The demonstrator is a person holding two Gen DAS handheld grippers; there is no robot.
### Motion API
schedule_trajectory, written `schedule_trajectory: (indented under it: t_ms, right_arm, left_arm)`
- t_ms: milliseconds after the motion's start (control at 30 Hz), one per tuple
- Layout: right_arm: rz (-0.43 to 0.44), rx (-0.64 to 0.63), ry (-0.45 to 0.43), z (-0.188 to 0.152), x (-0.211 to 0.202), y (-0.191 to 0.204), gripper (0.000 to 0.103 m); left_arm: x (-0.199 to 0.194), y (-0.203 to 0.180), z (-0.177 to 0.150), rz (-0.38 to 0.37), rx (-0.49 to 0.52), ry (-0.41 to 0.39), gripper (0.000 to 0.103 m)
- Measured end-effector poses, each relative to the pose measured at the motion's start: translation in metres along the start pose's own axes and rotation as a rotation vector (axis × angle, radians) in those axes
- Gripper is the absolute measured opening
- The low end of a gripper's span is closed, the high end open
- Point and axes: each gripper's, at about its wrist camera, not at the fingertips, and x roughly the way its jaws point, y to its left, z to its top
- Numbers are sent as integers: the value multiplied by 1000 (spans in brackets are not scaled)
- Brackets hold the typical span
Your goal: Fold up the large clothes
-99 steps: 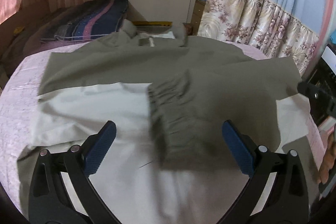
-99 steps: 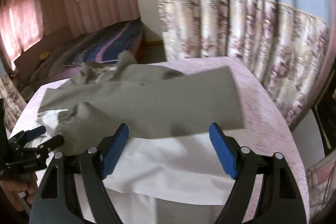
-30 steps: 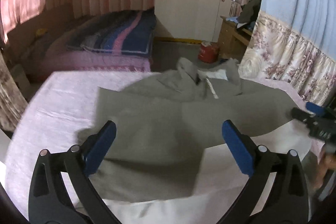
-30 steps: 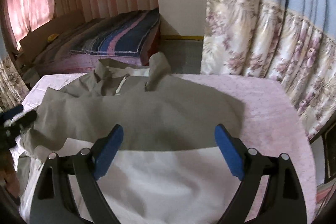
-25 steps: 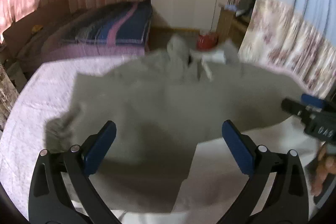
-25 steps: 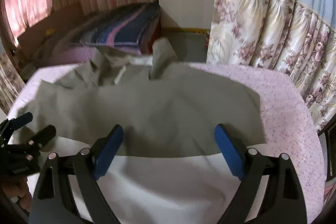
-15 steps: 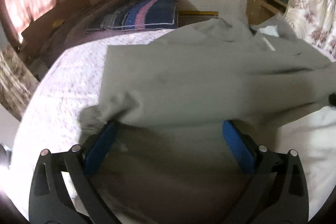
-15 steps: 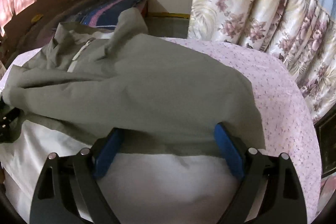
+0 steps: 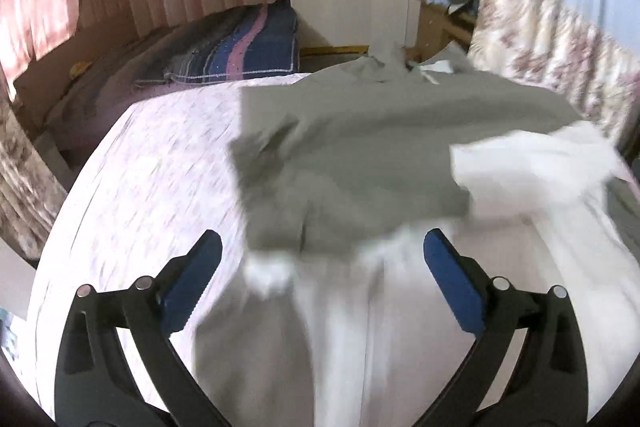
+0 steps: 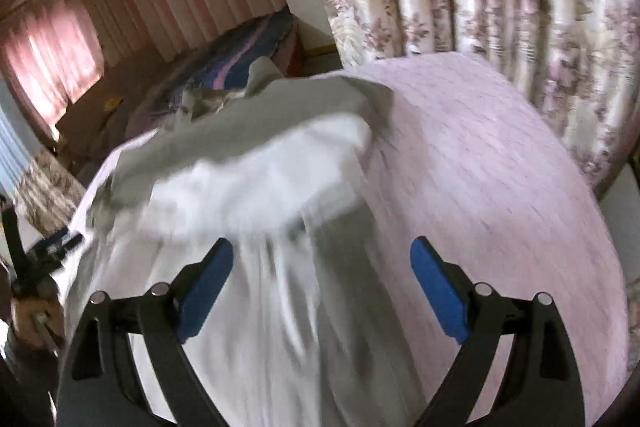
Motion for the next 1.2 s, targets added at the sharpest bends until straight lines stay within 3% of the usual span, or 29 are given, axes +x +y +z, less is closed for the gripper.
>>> schedule_trajectory:
  t_ms: [267, 433, 500, 633, 800, 867, 933, 1067, 1200]
  right_arm:
    - [-117, 8, -20, -113, -93, -35, 91]
    - [-114, 45, -56, -175, -134, -49, 91]
    - [-136, 4, -88, -204, -152, -49, 91]
    - [-202, -88, -107, -238, -167, -40, 91]
    - [-198, -46, -125, -256, -171, -42, 88]
    - [-171, -33, -134, -259, -170, -40, 74]
    - [-156, -68, -122, -262, -166, -32, 47]
    - [-212, -188, -83, -265, -158, -7, 34]
    - [-232, -214, -74, -263, -156, -2, 25]
  left_arm:
    - [-114, 30, -97, 63, -105, -54, 100]
    - [-171, 43, -164, 9, -287, -86, 100]
    - [-185, 41, -181, 36, -268, -104, 100]
    - [-210, 28, -223, 140, -119, -135, 100]
    - [-213, 19, -258, 88, -107, -78, 100]
    - [-214, 17, -263, 84, -108, -77, 100]
    - [-214, 16, -265, 69, -130, -81, 100]
    - [-210, 16, -269, 44, -166, -79, 100]
    - [-206, 15, -271, 39, -178, -72, 100]
